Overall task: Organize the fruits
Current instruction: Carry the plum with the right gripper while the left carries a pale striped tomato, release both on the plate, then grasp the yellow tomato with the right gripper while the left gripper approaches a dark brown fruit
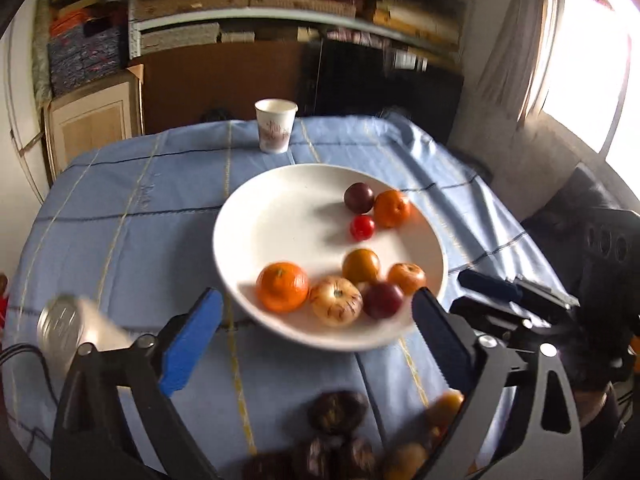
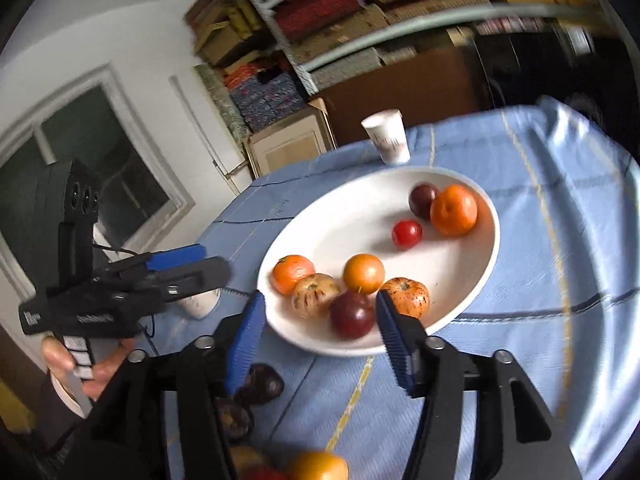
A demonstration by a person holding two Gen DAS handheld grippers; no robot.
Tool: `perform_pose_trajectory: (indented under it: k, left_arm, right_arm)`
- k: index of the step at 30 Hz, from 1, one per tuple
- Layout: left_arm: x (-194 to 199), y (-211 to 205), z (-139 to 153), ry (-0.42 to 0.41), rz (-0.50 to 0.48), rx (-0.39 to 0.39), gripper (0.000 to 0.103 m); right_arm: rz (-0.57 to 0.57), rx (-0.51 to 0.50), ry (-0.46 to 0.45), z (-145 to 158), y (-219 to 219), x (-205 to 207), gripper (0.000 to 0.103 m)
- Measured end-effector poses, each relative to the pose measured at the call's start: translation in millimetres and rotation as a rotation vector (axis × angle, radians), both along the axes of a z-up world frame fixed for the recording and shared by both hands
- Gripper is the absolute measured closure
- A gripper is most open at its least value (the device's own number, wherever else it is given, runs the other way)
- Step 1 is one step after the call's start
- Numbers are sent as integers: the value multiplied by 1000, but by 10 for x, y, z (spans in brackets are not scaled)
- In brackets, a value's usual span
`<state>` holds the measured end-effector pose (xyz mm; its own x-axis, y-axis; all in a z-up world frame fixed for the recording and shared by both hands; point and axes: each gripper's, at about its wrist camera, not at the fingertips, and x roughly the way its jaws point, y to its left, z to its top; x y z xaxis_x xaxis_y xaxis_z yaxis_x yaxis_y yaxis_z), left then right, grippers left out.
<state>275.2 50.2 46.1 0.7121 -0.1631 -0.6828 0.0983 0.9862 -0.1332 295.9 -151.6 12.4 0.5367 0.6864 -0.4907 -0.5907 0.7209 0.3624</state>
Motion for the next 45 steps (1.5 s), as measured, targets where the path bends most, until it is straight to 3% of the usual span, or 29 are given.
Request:
perform_pose_trajectory:
  k: [3,6,10,15,22,34,45]
  left_arm:
    - [-359,127,-26,-39,16,-21,5]
    - [-600,275,-156,-52,62,-34,5]
    - [-738,451,-411,-17,175,-9,5]
    - [-849,493,-468,11,191,-33,5]
    - [-948,421,-464,-7,191,13,5]
    - [-925,452,-542,27,197,-8,5]
    - [-959,482,-532,28,206,-26,5]
  right_arm:
    - [22,-49,-50,44,39,-238,42]
    - [8,-93,-36,-52,39,-372,40]
    - [1,-133,101,-234,-8,-326,40]
    - [40,-65,286,-422,-93,-244,45]
    - [47,-60,395,-598,-89,-266,46]
    - [38,-51,438,-690,-78,-250,47]
    - [42,-87,428,-718,-1,-243,59]
